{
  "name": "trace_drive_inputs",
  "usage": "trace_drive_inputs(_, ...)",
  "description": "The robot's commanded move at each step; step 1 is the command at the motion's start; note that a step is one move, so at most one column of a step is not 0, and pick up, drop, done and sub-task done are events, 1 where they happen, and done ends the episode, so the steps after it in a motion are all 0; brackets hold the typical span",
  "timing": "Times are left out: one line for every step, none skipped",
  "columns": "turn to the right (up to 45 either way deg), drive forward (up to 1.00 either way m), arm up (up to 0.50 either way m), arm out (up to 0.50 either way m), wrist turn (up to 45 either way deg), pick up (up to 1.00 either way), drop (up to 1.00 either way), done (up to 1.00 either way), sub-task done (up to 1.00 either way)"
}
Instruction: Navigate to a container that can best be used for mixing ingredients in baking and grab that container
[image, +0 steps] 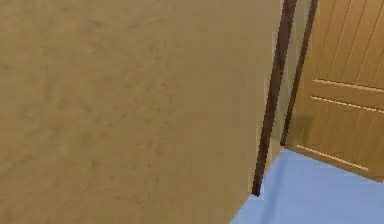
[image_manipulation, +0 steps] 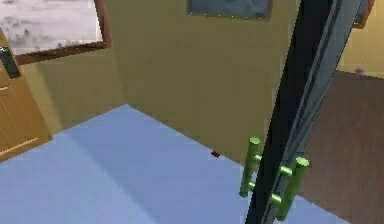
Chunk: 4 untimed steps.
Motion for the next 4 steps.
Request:
trace_drive_inputs(36.0, 0.00, 0.00, 0.00, 0.0, 0.00, 0.00, 0.00, 0.00)
trace_drive_inputs(0.0, 1.00, 0.00, 0.00, 0.0, 0.00, 0.00, 0.00, 0.00)
trace_drive_inputs(3.0, 0.00, 0.00, 0.00, 0.0, 0.00, 0.00, 0.00, 0.00)
trace_drive_inputs(0.0, 0.60, 0.00, 0.00, 0.0, 0.00, 0.00, 0.00, 0.00)
